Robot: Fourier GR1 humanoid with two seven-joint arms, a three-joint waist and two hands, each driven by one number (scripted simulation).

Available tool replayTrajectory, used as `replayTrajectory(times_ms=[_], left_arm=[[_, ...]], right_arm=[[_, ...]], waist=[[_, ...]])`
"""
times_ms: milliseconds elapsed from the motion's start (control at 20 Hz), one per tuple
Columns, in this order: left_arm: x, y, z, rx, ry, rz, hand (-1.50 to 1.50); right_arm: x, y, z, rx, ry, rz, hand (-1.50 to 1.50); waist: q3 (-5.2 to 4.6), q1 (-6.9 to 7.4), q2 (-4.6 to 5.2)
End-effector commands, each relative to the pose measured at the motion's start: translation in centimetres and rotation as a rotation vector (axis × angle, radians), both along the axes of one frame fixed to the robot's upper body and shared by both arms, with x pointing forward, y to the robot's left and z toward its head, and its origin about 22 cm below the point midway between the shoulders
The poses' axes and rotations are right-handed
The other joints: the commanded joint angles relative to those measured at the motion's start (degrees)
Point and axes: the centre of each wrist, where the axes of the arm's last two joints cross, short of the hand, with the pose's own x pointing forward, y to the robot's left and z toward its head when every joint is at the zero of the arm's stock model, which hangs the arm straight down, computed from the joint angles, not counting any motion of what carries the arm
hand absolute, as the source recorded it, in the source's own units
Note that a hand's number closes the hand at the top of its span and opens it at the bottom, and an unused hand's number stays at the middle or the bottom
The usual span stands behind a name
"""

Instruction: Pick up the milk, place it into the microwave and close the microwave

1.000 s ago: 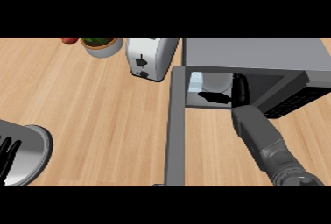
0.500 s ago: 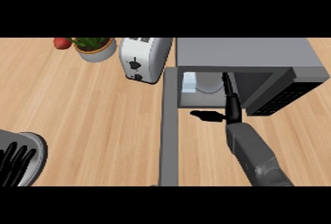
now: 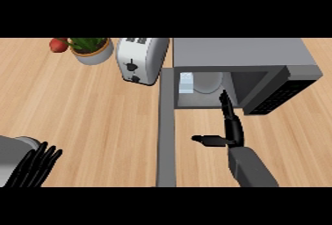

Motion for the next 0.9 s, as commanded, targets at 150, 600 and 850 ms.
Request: replayTrajectory(times_ms=[150, 600, 850], left_arm=[[1.8, -2.8, 0.3, 0.070, 0.002, -0.109, 1.50], [6.7, -7.4, 0.1, 0.184, -0.023, -0.187, 1.50], [9.8, -12.0, 1.3, 0.239, -0.041, -0.189, 1.50]], right_arm=[[-4.3, -2.5, -0.3, 0.090, -0.058, -0.006, -1.50], [-10.5, -7.2, 3.8, 0.166, -0.075, -0.009, 1.50], [-13.2, -8.8, 6.4, 0.187, -0.094, -0.093, -1.50]], waist=[[-0.03, -0.58, 0.10], [-0.06, -0.96, 0.25], [0.00, -0.38, 0.44]])
